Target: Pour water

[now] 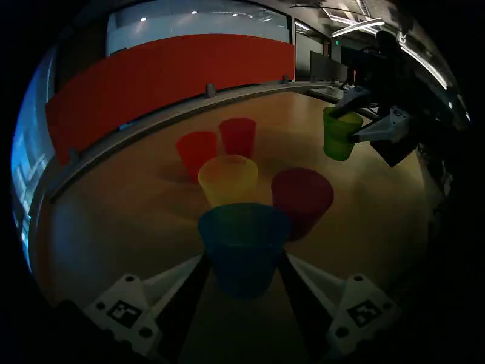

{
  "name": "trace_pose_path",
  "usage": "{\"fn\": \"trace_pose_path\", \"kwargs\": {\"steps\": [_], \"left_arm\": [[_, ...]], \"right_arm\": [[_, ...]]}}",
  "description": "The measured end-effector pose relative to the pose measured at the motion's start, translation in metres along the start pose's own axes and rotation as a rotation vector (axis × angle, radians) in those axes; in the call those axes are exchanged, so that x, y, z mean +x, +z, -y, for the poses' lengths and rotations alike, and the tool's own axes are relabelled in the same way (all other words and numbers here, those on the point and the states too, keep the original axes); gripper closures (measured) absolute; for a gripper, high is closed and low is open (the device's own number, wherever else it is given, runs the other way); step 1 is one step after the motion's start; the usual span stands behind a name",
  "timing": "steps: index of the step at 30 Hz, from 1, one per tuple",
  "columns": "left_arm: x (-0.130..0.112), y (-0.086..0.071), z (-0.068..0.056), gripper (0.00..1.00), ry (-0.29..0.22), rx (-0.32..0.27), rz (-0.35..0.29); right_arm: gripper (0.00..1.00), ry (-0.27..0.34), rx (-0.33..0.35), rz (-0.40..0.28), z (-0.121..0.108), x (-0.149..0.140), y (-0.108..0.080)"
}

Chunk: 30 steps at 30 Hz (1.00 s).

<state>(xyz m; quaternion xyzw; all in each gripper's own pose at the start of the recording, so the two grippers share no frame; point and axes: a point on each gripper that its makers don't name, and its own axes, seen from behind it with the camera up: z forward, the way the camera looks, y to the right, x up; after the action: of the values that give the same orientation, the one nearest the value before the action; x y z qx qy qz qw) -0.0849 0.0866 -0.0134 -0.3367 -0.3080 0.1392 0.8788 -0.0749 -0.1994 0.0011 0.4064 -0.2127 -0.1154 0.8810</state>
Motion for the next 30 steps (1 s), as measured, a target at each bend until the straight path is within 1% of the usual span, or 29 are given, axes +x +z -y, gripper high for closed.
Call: {"fn": "trace_pose_path", "kwargs": {"steps": [18, 26, 30], "left_arm": [[-0.006, 0.006, -0.004, 0.21, -0.003, -0.011, -0.003], [-0.011, 0.008, -0.005, 0.21, -0.021, -0.014, -0.001], [-0.013, 0.007, -0.006, 0.21, -0.023, -0.016, -0.004]], "right_arm": [[0.1, 0.001, -0.003, 0.004, -0.001, -0.003, -0.001], [0.1, 0.001, -0.008, 0.007, -0.002, -0.003, -0.001], [0.1, 0.001, -0.008, 0.009, -0.002, -0.003, 0.0]]}}
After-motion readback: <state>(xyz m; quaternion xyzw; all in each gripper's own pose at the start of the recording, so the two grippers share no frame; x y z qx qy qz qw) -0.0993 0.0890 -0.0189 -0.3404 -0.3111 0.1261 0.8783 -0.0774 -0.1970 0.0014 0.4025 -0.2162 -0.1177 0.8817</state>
